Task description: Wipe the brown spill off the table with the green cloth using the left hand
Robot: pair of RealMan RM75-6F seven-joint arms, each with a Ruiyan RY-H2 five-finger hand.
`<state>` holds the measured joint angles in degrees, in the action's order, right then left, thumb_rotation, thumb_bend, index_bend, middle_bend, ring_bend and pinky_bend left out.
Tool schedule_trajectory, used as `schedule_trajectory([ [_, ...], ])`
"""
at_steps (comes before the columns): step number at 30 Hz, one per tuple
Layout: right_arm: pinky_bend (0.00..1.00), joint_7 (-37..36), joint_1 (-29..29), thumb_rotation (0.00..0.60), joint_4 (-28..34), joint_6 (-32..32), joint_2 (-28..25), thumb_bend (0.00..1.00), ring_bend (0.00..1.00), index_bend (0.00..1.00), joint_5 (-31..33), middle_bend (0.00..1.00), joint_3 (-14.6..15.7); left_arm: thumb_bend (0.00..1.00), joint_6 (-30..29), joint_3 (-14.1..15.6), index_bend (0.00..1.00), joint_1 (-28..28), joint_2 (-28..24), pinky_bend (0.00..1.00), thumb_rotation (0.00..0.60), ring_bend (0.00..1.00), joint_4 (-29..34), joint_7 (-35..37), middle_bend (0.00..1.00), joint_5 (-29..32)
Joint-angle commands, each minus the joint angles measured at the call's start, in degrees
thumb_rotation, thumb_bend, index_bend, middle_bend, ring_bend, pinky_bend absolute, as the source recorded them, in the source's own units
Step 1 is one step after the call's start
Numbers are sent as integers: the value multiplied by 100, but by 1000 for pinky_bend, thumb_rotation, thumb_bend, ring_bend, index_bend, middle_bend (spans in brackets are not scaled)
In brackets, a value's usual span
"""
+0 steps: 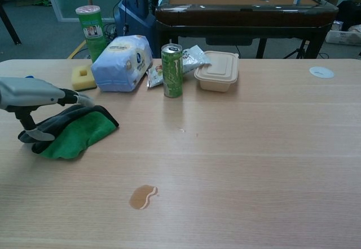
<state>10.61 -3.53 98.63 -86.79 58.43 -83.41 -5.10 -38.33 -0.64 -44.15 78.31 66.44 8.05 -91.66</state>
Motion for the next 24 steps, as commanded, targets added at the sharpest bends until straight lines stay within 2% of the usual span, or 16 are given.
schedule_trajectory([
  [1, 271, -15, 11, 600, -10, 2, -1, 232, 232, 238, 9, 278, 7, 248, 200, -10, 19, -107, 170, 163, 600, 45, -214, -55, 0, 212],
  [5, 271, -43, 41, 600, -23, -26, -11, 232, 232, 238, 24, 277, 8, 248, 322, 46, 35, -170, 293, 170, 600, 46, -431, -132, 0, 304],
  [8, 271, -57, 58, 600, -32, -33, -9, 232, 232, 238, 42, 278, 9, 248, 311, 80, 101, -158, 379, 266, 600, 98, -527, 40, 8, 366],
  [12, 271, -68, 63, 600, -44, -23, -6, 231, 232, 238, 49, 278, 11, 248, 204, 179, 224, -141, 485, 462, 600, 255, -659, 446, 132, 300],
  [18, 271, -73, 70, 600, -29, -25, -24, 232, 232, 238, 53, 278, 6, 248, -119, 320, 401, -130, 679, 626, 600, 389, -918, 1048, 276, 84],
  [22, 271, -84, 84, 600, -20, -38, -35, 231, 232, 238, 63, 278, 1, 248, -205, 454, 511, -158, 728, 733, 600, 490, -1006, 1236, 417, -56],
  [24, 271, -80, 92, 600, -13, -56, -41, 232, 232, 238, 58, 278, -3, 248, -301, 484, 567, -153, 708, 806, 600, 568, -960, 1325, 530, -89],
])
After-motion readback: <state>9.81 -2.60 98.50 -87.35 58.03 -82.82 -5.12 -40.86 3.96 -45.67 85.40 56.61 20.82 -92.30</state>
